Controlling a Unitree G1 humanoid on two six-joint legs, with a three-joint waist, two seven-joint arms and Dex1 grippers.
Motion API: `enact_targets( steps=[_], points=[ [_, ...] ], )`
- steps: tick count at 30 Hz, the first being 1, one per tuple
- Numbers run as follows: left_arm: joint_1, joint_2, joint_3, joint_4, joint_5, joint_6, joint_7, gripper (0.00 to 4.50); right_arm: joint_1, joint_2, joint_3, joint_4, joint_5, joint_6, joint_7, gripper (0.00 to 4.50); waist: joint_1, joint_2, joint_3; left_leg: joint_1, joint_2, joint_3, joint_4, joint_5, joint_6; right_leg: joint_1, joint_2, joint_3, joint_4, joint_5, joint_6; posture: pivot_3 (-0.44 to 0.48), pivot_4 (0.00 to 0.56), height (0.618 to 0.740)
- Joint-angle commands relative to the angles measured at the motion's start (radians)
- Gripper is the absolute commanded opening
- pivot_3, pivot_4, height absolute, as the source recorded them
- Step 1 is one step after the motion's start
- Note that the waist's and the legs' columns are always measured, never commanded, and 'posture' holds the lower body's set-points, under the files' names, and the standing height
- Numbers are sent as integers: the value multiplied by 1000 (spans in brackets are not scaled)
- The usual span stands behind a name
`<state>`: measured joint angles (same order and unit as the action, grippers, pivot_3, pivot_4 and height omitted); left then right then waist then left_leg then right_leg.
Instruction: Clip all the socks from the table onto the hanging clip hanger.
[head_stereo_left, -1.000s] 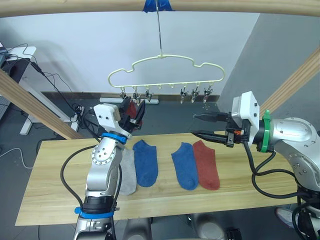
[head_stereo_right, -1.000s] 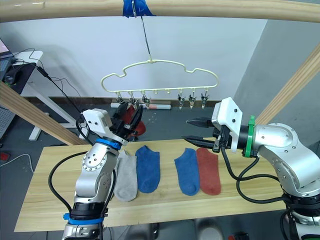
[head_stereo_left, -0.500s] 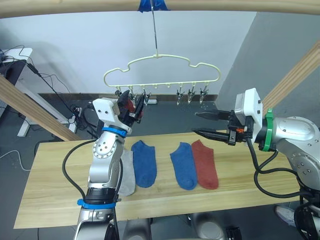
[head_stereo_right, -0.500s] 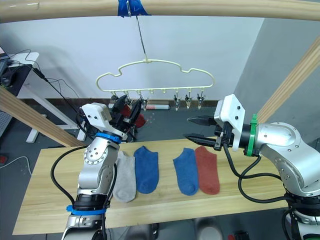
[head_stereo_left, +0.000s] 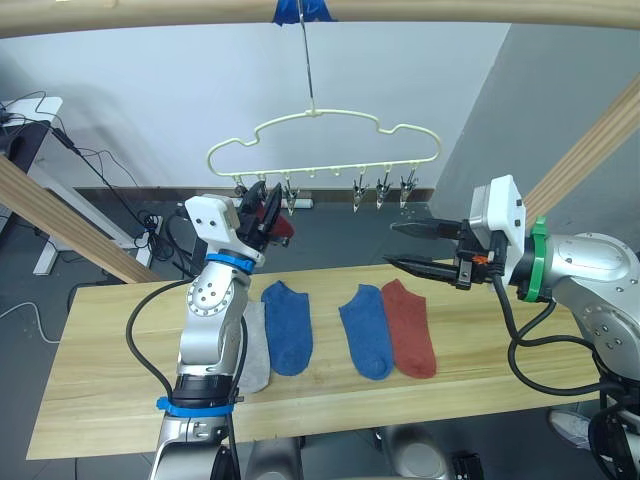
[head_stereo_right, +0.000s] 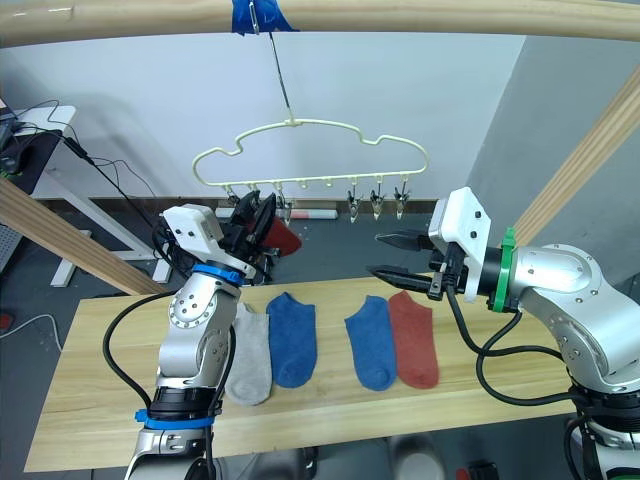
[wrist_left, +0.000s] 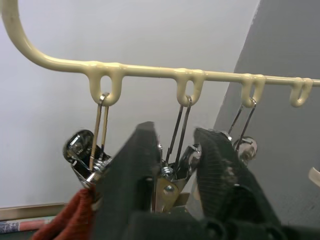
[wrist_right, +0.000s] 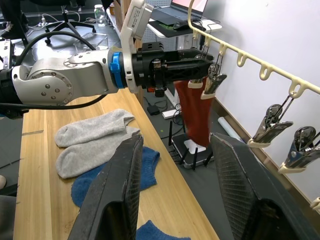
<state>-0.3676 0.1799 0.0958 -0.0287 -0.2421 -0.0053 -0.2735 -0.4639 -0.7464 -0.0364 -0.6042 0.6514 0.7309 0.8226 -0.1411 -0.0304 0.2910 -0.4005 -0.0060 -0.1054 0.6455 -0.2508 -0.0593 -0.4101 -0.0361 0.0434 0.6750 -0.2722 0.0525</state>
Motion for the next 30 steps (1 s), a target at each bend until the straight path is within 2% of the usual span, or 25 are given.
enact_targets(
  steps=[1,9,12,15,16,17,20,24,30],
  points=[
    [-9,2,5,-48,-1,-1,5,297,-17,-10,-28,-26,23,-8,-3,2205,0,0,0,0,0,0,0,0,0,0,0,0,0,0,0,-294,292,740],
    [4,14,7,-72,6,18,7,240,11,-25,-11,-34,16,21,-14,2205,0,0,0,0,0,0,0,0,0,0,0,0,0,0,0,-287,289,740],
    [9,27,1,-93,4,38,-5,240,112,-4,34,-33,-84,33,-130,2797,1,0,0,0,0,0,0,0,0,0,0,0,0,0,0,-280,293,740],
    [12,45,-3,-120,-2,62,-22,240,217,40,96,-39,-190,16,-247,3845,2,-1,1,0,0,-1,-1,0,0,0,0,0,-1,0,0,-269,302,740],
    [13,50,-3,-127,-5,69,-27,240,242,64,113,-36,-221,12,-287,4006,2,-1,1,0,0,-1,-1,0,0,0,0,0,-1,0,0,-269,302,740],
    [14,54,-3,-132,-8,75,-29,240,259,83,124,-34,-244,9,-314,4487,2,-1,1,0,0,0,-1,0,0,0,0,0,-1,0,0,-269,302,740],
    [15,62,0,-146,-15,98,-35,240,338,138,207,10,-373,-39,-411,4500,0,-1,2,0,0,1,0,0,0,0,0,2,-1,0,1,-251,306,740],
    [21,68,-2,-165,-21,124,-43,240,451,262,286,192,-544,-182,-565,4500,2,-1,2,1,1,-1,-1,0,0,0,1,0,0,-1,1,-251,306,740],
    [21,70,-2,-173,-25,143,-53,240,455,344,292,380,-619,-302,-584,4500,0,-1,3,1,1,2,0,0,0,0,0,3,-1,-1,1,-242,310,740]
  ],
)
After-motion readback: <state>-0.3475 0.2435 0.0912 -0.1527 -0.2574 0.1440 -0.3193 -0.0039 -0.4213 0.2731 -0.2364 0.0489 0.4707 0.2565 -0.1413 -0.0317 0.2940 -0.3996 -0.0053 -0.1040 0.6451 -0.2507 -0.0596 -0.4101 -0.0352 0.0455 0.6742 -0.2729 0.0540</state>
